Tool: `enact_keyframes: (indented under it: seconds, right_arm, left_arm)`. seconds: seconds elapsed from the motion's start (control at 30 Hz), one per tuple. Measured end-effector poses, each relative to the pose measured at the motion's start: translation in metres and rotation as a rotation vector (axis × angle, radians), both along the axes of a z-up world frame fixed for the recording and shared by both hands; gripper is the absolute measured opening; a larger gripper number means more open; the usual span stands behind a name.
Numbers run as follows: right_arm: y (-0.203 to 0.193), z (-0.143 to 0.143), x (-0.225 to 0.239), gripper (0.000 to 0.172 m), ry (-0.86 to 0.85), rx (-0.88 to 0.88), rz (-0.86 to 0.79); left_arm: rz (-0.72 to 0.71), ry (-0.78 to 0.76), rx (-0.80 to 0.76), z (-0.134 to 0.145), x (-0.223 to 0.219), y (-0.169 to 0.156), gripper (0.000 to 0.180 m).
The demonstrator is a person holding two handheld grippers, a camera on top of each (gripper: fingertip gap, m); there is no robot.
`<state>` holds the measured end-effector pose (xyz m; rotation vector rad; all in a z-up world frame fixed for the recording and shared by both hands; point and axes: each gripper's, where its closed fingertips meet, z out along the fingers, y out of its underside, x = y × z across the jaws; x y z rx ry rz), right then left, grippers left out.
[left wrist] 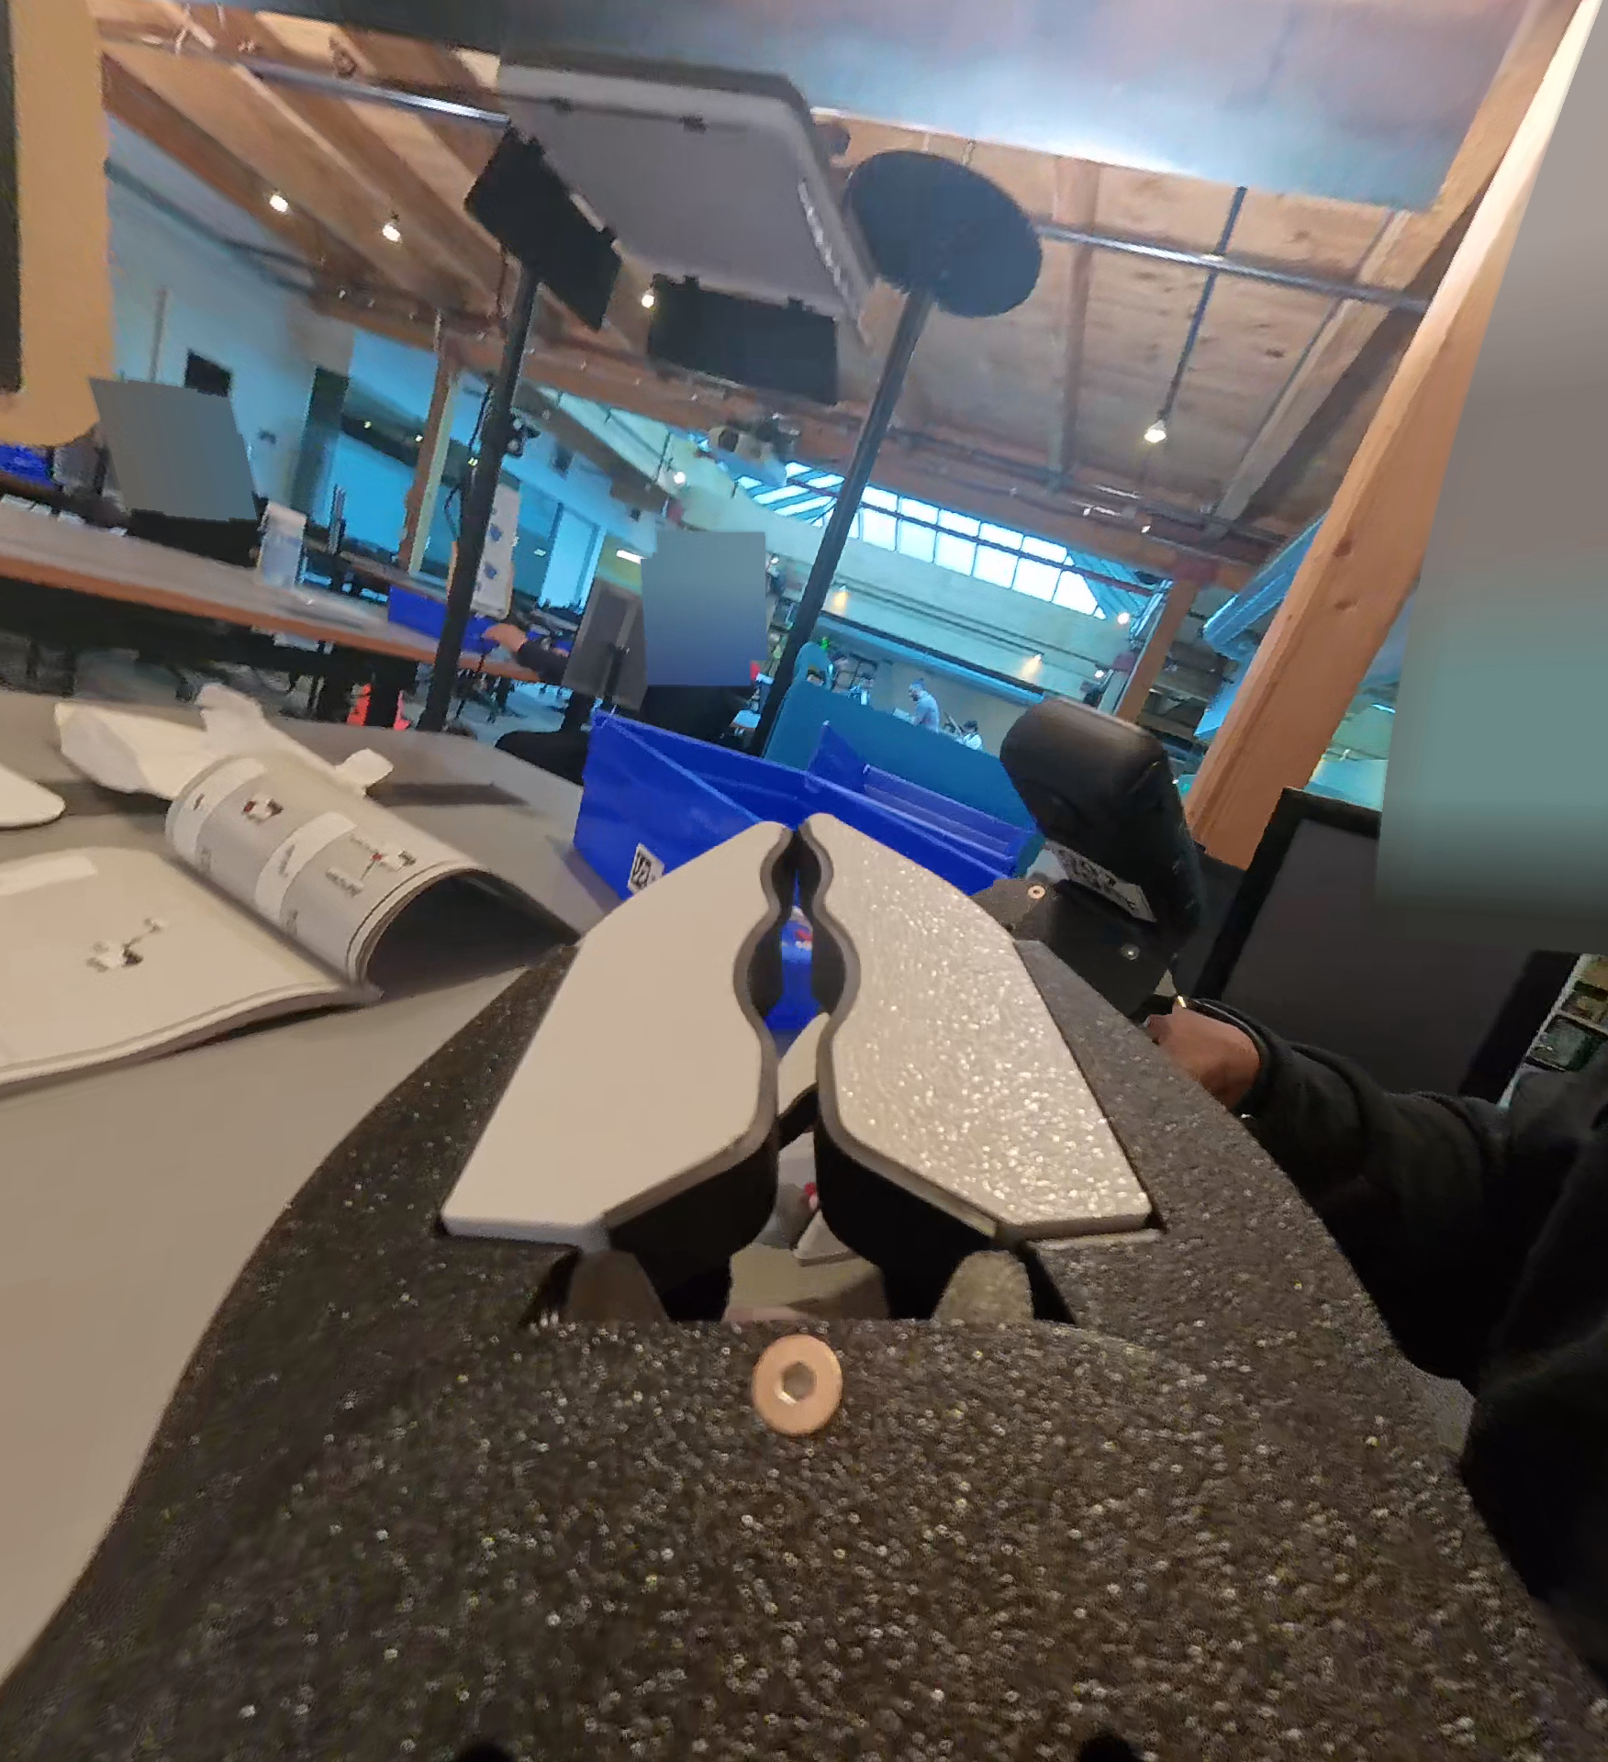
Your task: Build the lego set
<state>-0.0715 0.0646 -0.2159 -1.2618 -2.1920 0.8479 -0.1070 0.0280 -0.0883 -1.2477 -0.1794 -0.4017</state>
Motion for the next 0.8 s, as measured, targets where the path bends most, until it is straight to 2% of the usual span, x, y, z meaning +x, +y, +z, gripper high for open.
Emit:
enact_keyframes:
  seconds: [0.17,0.3,0.37,0.47,0.57,0.63,0.77,0.8]
  right_arm:
    - [0.030,-0.001,0.033,0.032,-0.026,0.037,-0.048]
    - [0.040,-0.003,0.049,0.033,-0.045,0.056,-0.045]
    - [0.038,-0.005,0.053,0.033,-0.056,0.065,-0.031]
    - [0.040,-0.006,0.055,0.033,-0.053,0.110,-0.024]
    - [0.050,-0.008,0.056,0.033,-0.064,0.146,-0.043]
    - [0.056,-0.011,0.058,0.032,-0.083,0.152,-0.047]
    - [0.056,-0.015,0.057,0.026,-0.104,0.094,-0.035]
    - [0.055,-0.016,0.056,0.023,-0.111,0.086,-0.033]
  left_arm:
    - [0.035,-0.003,0.079,0.018,0.000,0.007,0.000]
    - [0.093,0.016,0.000,0.008,-0.003,0.019,0.000]
    - [0.170,0.052,0.003,0.008,-0.010,0.022,0.000]
    - [0.189,0.158,0.013,0.011,-0.005,0.026,0.000]
    - [0.207,0.178,0.013,0.014,-0.004,0.026,0.000]
    - [0.167,0.158,-0.006,0.013,-0.001,0.027,0.000]
    - [0.031,0.095,-0.068,0.005,0.004,0.030,0.015]
    - [0.044,0.104,-0.106,-0.001,0.000,0.032,0.027]
